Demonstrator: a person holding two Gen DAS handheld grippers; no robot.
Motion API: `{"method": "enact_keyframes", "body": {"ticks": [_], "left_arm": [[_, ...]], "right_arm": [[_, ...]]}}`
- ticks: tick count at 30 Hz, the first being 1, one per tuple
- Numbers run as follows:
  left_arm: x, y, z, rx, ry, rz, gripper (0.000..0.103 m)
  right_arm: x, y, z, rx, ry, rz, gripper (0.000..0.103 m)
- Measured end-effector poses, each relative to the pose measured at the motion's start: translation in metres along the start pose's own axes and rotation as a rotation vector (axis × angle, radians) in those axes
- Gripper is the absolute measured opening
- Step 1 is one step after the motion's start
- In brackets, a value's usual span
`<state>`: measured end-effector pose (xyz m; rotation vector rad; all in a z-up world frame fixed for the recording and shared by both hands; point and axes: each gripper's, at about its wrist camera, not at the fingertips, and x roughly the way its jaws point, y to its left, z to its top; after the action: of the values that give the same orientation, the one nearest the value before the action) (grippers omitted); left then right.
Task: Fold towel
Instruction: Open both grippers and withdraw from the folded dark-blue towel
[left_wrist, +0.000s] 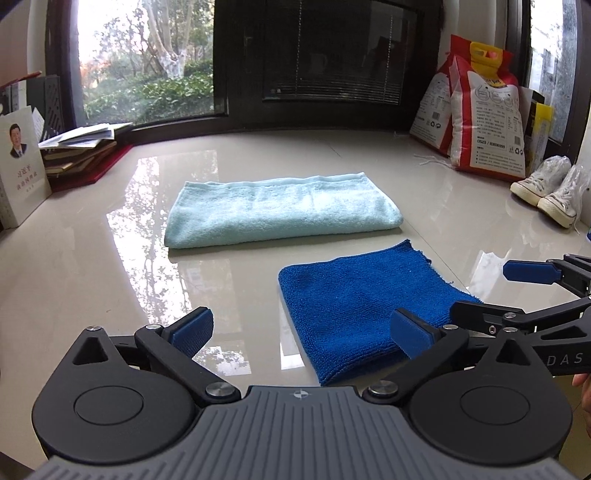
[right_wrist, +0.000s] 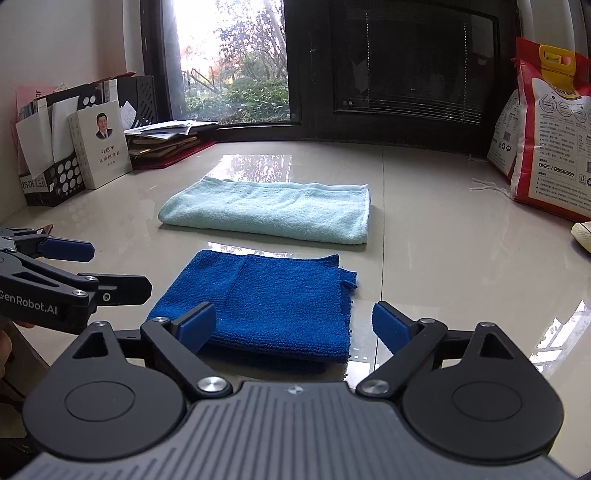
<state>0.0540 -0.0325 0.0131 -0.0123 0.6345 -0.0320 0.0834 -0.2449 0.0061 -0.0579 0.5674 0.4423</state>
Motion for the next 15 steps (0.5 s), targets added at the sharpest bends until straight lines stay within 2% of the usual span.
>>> {"method": "enact_keyframes", "body": {"ticks": [5, 15], "left_arm": [[-0.0015, 0.0010, -0.0008, -0.044, 0.042, 0.029, 0.103], [-0.0041, -0.0031, -0.0006, -0.034, 0.037, 0.062, 0.103]], "right_arm": [[-0.0062, -0.0019, -0.0011, 0.006, -0.014, 0.004, 0.102], [-0.0102, -0.0077, -0.0079, 0.025, -0.002, -0.002, 0.102]]}}
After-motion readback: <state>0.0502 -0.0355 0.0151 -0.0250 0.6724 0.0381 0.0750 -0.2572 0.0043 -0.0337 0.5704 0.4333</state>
